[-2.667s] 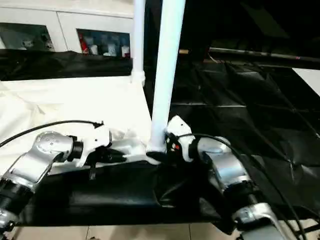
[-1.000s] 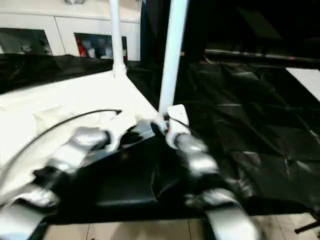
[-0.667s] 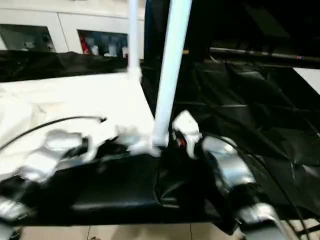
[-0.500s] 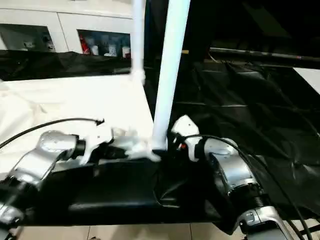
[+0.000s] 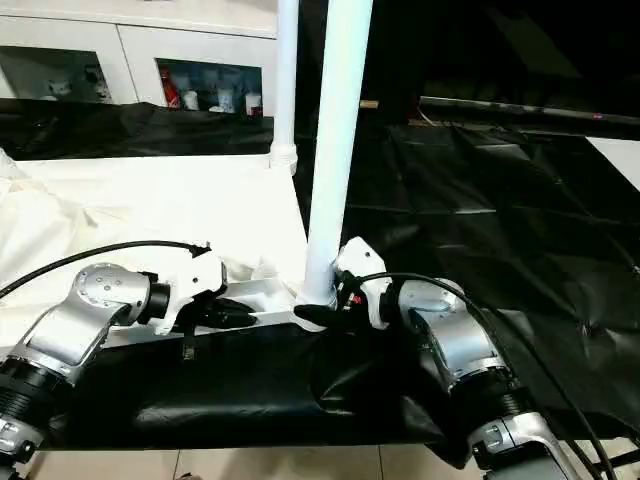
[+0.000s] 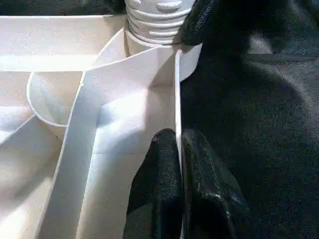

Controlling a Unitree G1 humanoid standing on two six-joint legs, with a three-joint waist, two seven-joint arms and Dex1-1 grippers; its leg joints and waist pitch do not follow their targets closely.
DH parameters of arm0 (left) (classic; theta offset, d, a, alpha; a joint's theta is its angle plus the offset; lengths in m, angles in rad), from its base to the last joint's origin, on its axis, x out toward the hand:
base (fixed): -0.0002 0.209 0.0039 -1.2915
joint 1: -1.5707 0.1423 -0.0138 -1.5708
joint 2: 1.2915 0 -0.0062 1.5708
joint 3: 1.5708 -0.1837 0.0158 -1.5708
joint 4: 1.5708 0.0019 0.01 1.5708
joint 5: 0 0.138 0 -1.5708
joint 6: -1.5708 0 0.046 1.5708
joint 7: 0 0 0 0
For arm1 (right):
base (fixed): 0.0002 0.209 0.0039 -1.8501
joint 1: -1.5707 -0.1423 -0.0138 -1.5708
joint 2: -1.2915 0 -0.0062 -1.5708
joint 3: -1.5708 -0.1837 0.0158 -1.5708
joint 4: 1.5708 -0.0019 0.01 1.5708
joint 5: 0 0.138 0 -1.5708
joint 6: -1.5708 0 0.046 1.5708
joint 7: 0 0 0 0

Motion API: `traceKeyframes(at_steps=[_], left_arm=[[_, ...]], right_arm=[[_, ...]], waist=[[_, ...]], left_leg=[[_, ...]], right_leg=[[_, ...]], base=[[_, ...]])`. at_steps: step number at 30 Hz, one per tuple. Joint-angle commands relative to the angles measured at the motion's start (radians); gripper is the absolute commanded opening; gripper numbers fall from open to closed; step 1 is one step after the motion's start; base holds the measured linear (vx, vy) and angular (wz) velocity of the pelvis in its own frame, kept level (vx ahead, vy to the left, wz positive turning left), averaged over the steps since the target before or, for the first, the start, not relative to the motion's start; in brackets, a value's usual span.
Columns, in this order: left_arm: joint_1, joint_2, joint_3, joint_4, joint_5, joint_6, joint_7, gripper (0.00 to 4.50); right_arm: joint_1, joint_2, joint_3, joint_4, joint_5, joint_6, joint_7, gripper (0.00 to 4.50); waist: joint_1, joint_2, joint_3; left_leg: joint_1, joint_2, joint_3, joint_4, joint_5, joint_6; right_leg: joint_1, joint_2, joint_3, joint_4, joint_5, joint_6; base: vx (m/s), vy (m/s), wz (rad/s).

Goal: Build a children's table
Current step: Rotate leg to tighten

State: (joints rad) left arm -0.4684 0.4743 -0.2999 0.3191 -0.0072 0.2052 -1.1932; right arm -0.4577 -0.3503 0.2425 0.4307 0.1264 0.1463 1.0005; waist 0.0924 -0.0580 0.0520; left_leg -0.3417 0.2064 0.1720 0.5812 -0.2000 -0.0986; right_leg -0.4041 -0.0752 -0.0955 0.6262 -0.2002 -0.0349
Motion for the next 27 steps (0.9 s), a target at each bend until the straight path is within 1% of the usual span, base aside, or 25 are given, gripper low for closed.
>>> traceKeyframes(at_steps=[1,2,3,4,5,6,7,8,9,10,11,12,13,14,15,16,17,18,19,20,21,23,24,25,27], left_arm=[[0.017,-0.022,-0.022,-0.042,-0.043,-0.004,-0.036,0.0],[0.017,-0.023,-0.021,-0.042,-0.044,-0.003,-0.034,0.0],[0.014,-0.033,-0.016,-0.026,-0.037,0.004,-0.01,0.0],[0.014,-0.033,-0.016,-0.026,-0.037,0.004,-0.01,0.0],[-0.014,-0.074,0.001,0.045,0.003,0.004,0.1,0.0],[-0.026,-0.091,0.008,0.073,0.016,0.009,0.142,0.0],[-0.031,-0.098,0.011,0.086,0.02,0.011,0.158,0.0],[-0.046,-0.12,0.016,0.118,0.03,0.018,0.198,0.0],[-0.058,-0.137,0.02,0.138,0.036,0.028,0.228,0.0],[-0.069,-0.153,0.024,0.155,0.039,0.04,0.255,0.0],[-0.09,-0.186,0.032,0.188,0.047,0.06,0.312,0.0],[-0.107,-0.211,0.04,0.213,0.052,0.074,0.358,0.0],[-0.125,-0.236,0.046,0.24,0.058,0.091,0.402,0.0],[-0.125,-0.236,0.046,0.24,0.058,0.091,0.402,0.0],[-0.139,-0.255,0.048,0.261,0.066,0.106,0.435,0.0],[-0.157,-0.275,0.049,0.288,0.081,0.114,0.472,0.0],[-0.173,-0.295,0.041,0.312,0.096,0.117,0.492,0.0],[-0.184,-0.309,0.032,0.327,0.107,0.115,0.5,0.0],[-0.191,-0.319,0.021,0.338,0.115,0.11,0.498,0.0],[-0.192,-0.32,0.014,0.339,0.118,0.107,0.49,0.0],[-0.188,-0.316,0.007,0.337,0.121,0.099,0.477,0.0],[-0.187,-0.315,0.006,0.336,0.121,0.099,0.474,0.0],[-0.183,-0.308,0.005,0.332,0.121,0.095,0.469,0.0],[-0.176,-0.297,0.006,0.324,0.12,0.093,0.46,0.0],[-0.167,-0.276,0.003,0.316,0.12,0.078,0.436,0.0]], right_arm=[[0.002,-0.003,-0.02,-0.021,-0.001,0.005,-0.027,2.89],[0.004,0.0,-0.023,-0.018,-0.001,0.005,-0.033,2.84],[-0.001,0.02,-0.04,0.01,-0.005,0.012,-0.086,2.8],[-0.001,0.021,-0.04,0.01,-0.005,0.012,-0.086,2.8],[-0.017,0.066,-0.08,0.068,-0.01,0.028,-0.207,2.79],[-0.023,0.085,-0.098,0.089,-0.007,0.041,-0.252,2.78],[-0.026,0.095,-0.106,0.102,-0.007,0.045,-0.276,2.77],[-0.034,0.123,-0.125,0.137,-0.01,0.051,-0.347,2.77],[-0.041,0.145,-0.139,0.162,-0.013,0.057,-0.406,2.77],[-0.047,0.164,-0.153,0.183,-0.015,0.062,-0.46,2.76],[-0.06,0.201,-0.182,0.224,-0.007,0.073,-0.551,2.76],[-0.07,0.227,-0.203,0.253,0.002,0.081,-0.609,2.76],[-0.082,0.254,-0.225,0.283,0.014,0.087,-0.669,2.76],[-0.082,0.254,-0.225,0.283,0.014,0.087,-0.669,2.76],[-0.093,0.275,-0.242,0.308,0.021,0.085,-0.716,2.75],[-0.11,0.296,-0.252,0.34,0.013,0.074,-0.765,2.75],[-0.133,0.317,-0.256,0.383,-0.004,0.051,-0.827,2.75],[-0.152,0.333,-0.251,0.418,-0.021,0.029,-0.869,2.75],[-0.169,0.346,-0.246,0.45,-0.036,0.006,-0.893,2.75],[-0.176,0.351,-0.238,0.461,-0.044,-0.004,-0.893,2.75],[-0.183,0.362,-0.236,0.47,-0.039,-0.026,-0.858,2.75],[-0.185,0.366,-0.238,0.472,-0.034,-0.032,-0.848,2.75],[-0.184,0.369,-0.249,0.461,-0.013,-0.04,-0.806,3.31],[-0.18,0.366,-0.256,0.439,0.002,-0.055,-0.769,3.45],[-0.178,0.341,-0.241,0.42,-0.01,-0.089,-0.721,3.45]], waist=[[0.002,-0.004,-0.06],[0.001,-0.004,-0.061],[0.001,-0.004,-0.061],[0.0,-0.005,-0.06],[-0.002,-0.003,-0.059],[-0.004,-0.003,-0.057],[-0.002,-0.003,-0.059],[-0.003,-0.003,-0.056],[-0.004,-0.003,-0.057],[-0.006,-0.004,-0.057],[-0.007,-0.003,-0.056],[-0.007,-0.002,-0.053],[-0.005,-0.002,-0.054],[-0.005,-0.003,-0.055],[-0.005,-0.004,-0.056],[-0.003,0.005,-0.057],[-0.005,0.001,-0.059],[-0.006,0.001,-0.059],[-0.005,0.001,-0.059],[-0.007,0.005,-0.059],[-0.006,0.004,-0.06],[-0.005,0.004,-0.059],[-0.005,-0.002,-0.059],[-0.004,-0.001,-0.06],[-0.004,0.0,-0.06]], left_leg=[[-0.009,0.027,-0.002,-0.059,-0.074,0.059],[-0.008,0.027,-0.001,-0.059,-0.074,0.058],[-0.008,0.026,-0.001,-0.058,-0.077,0.057],[-0.008,0.026,-0.001,-0.059,-0.077,0.056],[-0.009,0.025,0.0,-0.059,-0.08,0.049],[-0.007,0.023,-0.001,-0.061,-0.097,0.032],[-0.005,0.024,-0.003,-0.061,-0.104,0.025],[-0.004,0.025,-0.002,-0.062,-0.114,0.018],[-0.006,0.024,-0.005,-0.063,-0.132,0.009],[-0.005,0.024,-0.004,-0.063,-0.131,0.006],[-0.003,0.023,-0.003,-0.064,-0.142,0.002],[0.002,0.022,-0.003,-0.066,-0.159,-0.006],[0.002,0.022,-0.005,-0.066,-0.168,-0.008],[0.001,0.022,-0.004,-0.065,-0.164,-0.007],[-0.001,0.021,-0.004,-0.065,-0.156,-0.005],[0.0,0.021,-0.005,-0.065,-0.153,-0.007],[0.0,0.02,-0.004,-0.064,-0.152,-0.005],[-0.001,0.02,-0.005,-0.065,-0.157,-0.01],[-0.001,0.019,-0.004,-0.065,-0.155,-0.01],[0.0,0.02,-0.004,-0.065,-0.159,-0.012],[-0.002,0.021,-0.005,-0.065,-0.166,-0.008],[-0.003,0.022,-0.005,-0.066,-0.169,-0.002],[-0.003,0.021,-0.004,-0.066,-0.176,0.008],[-0.003,0.022,-0.005,-0.066,-0.176,0.011],[-0.005,0.024,-0.004,-0.066,-0.172,0.02]], right_leg=[[0.063,-0.072,0.064,-0.071,-0.137,-0.169],[0.063,-0.071,0.064,-0.07,-0.136,-0.17],[0.063,-0.072,0.064,-0.071,-0.141,-0.169],[0.062,-0.072,0.064,-0.071,-0.143,-0.169],[0.06,-0.071,0.065,-0.073,-0.155,-0.167],[0.059,-0.071,0.063,-0.08,-0.202,-0.16],[0.061,-0.073,0.062,-0.081,-0.222,-0.152],[0.057,-0.073,0.063,-0.083,-0.244,-0.143],[0.06,-0.075,0.062,-0.086,-0.276,-0.129],[0.058,-0.074,0.063,-0.085,-0.278,-0.127],[0.055,-0.074,0.064,-0.089,-0.295,-0.123],[0.051,-0.075,0.063,-0.095,-0.337,-0.114],[0.053,-0.078,0.062,-0.096,-0.355,-0.108],[0.052,-0.077,0.064,-0.097,-0.352,-0.101],[0.054,-0.076,0.065,-0.094,-0.33,-0.1],[0.053,-0.077,0.065,-0.094,-0.321,-0.101],[0.053,-0.074,0.065,-0.093,-0.308,-0.1],[0.053,-0.076,0.064,-0.092,-0.306,-0.1],[0.053,-0.074,0.063,-0.093,-0.3,-0.098],[0.051,-0.075,0.064,-0.093,-0.288,-0.103],[0.053,-0.075,0.064,-0.09,-0.272,-0.107],[0.055,-0.075,0.064,-0.089,-0.261,-0.108],[0.056,-0.076,0.064,-0.089,-0.263,-0.109],[0.056,-0.077,0.064,-0.089,-0.266,-0.108],[0.056,-0.076,0.064,-0.089,-0.259,-0.114]], base=[[0.0,0.0,0.0],[0.0,0.0,0.0],[0.0,0.0,0.0],[0.0,0.0,0.0],[0.0,0.0,0.0],[0.0,0.0,0.0],[0.0,0.0,0.0],[0.0,0.0,0.0],[0.0,0.0,0.0],[0.0,0.0,0.0],[0.0,0.0,0.0],[0.0,0.0,0.0],[0.0,0.0,0.0],[0.0,0.0,0.0],[0.0,0.0,0.0],[0.0,0.0,0.0],[0.0,0.0,0.0],[0.0,0.0,0.0],[0.0,0.0,0.0],[0.0,0.0,0.0],[0.0,0.0,0.0],[0.0,0.0,0.0],[0.0,0.0,0.0],[0.0,0.0,0.0],[0.0,0.0,0.0]])
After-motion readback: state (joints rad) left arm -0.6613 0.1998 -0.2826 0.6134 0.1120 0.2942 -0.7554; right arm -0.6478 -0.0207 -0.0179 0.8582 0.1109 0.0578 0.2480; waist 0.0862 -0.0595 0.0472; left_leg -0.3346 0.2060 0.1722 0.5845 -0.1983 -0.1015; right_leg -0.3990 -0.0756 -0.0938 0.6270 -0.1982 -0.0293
